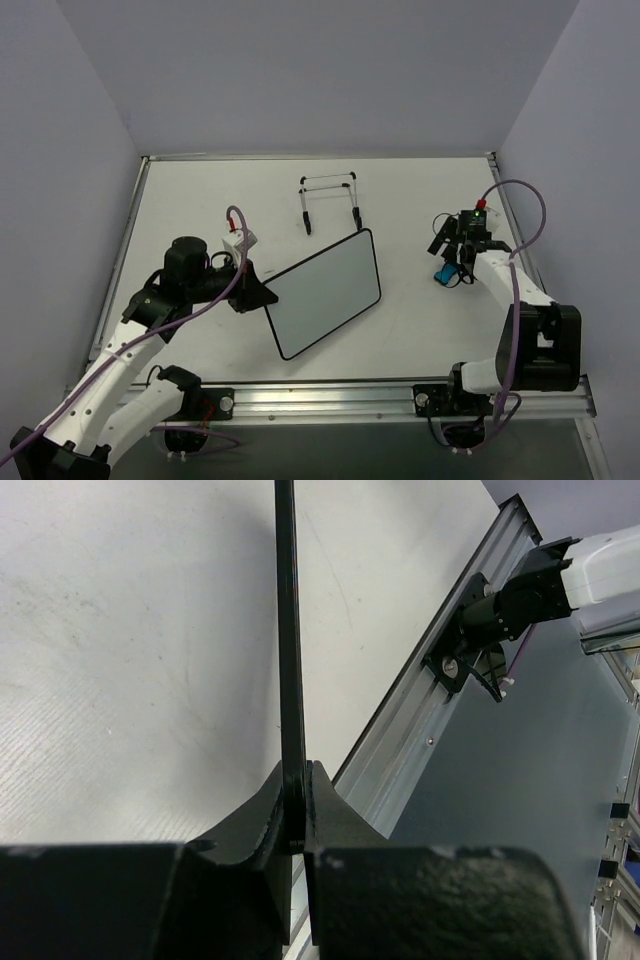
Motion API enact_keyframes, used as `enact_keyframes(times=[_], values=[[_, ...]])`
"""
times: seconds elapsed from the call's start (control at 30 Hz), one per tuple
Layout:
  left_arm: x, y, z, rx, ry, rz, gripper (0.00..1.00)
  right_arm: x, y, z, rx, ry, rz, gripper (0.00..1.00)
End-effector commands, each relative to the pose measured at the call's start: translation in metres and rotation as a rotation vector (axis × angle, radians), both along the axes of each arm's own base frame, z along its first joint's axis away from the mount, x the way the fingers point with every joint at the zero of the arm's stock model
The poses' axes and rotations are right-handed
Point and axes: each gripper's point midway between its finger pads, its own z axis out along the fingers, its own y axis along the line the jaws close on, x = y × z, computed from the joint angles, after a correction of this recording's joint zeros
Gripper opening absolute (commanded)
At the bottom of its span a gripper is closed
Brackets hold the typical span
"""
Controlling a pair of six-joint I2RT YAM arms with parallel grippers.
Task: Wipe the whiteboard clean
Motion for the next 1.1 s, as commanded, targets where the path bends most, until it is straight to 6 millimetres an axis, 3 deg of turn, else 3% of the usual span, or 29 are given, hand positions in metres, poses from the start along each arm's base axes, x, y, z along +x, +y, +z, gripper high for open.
enact_keyframes(times=[0.0,0.13,0.17,0.23,0.27,0.37,0.47,0.5,0.53,0.6,0.63,0.7,0.73,0.8,0.87,0.9,0.97,1.07], values=[[0.01,-0.008,0.04,-0.07,-0.139,-0.029,0.02,0.003,0.006,0.046,0.006,-0.131,0.023,0.84],[0.025,-0.018,0.057,-0.071,-0.145,-0.058,0.02,0.003,0.028,0.084,0.069,-0.303,0.116,0.89],[0.025,-0.024,0.076,-0.105,-0.172,-0.096,0.02,0.003,0.033,0.089,0.089,-0.333,0.133,0.9],[0.035,-0.032,0.081,-0.111,-0.182,-0.139,0.02,-0.001,0.038,0.094,0.105,-0.357,0.148,0.9],[0.036,-0.037,0.098,-0.129,-0.218,-0.173,0.02,-0.003,0.042,0.094,0.119,-0.36,0.163,0.9],[0.05,-0.047,0.102,-0.142,-0.22,-0.256,0.02,-0.009,0.047,0.09,0.133,-0.343,0.187,0.9],[0.078,-0.053,0.116,-0.182,-0.225,-0.297,0.02,-0.014,0.053,0.091,0.152,-0.351,0.205,0.9],[0.091,-0.055,0.112,-0.189,-0.199,-0.3,0.02,-0.016,0.055,0.097,0.161,-0.371,0.214,0.9],[0.102,-0.054,0.125,-0.192,-0.248,-0.303,0.02,-0.018,0.056,0.099,0.163,-0.379,0.214,0.9],[0.131,-0.048,0.115,-0.173,-0.225,-0.287,0.02,-0.022,0.057,0.111,0.165,-0.42,0.22,0.91],[0.139,-0.046,0.132,-0.177,-0.299,-0.315,0.02,-0.024,0.058,0.115,0.168,-0.434,0.226,0.91],[0.168,-0.038,0.119,-0.169,-0.256,-0.295,0.02,-0.028,0.058,0.125,0.166,-0.464,0.227,0.91],[0.175,-0.036,0.134,-0.179,-0.331,-0.333,0.02,-0.031,0.059,0.127,0.169,-0.466,0.234,0.92],[0.198,-0.031,0.117,-0.176,-0.277,-0.33,0.02,-0.034,0.061,0.137,0.169,-0.487,0.247,0.92],[0.213,-0.029,0.122,-0.175,-0.317,-0.339,0.02,-0.038,0.062,0.14,0.171,-0.483,0.257,0.92],[0.23,-0.024,0.108,-0.162,-0.298,-0.313,0.02,-0.04,0.062,0.146,0.168,-0.495,0.26,0.92],[0.251,-0.016,0.099,-0.159,-0.32,-0.312,0.02,-0.045,0.06,0.155,0.154,-0.511,0.255,0.92],[0.262,-0.009,0.096,-0.183,-0.365,-0.359,0.02,-0.051,0.06,0.166,0.151,-0.536,0.257,0.94]])
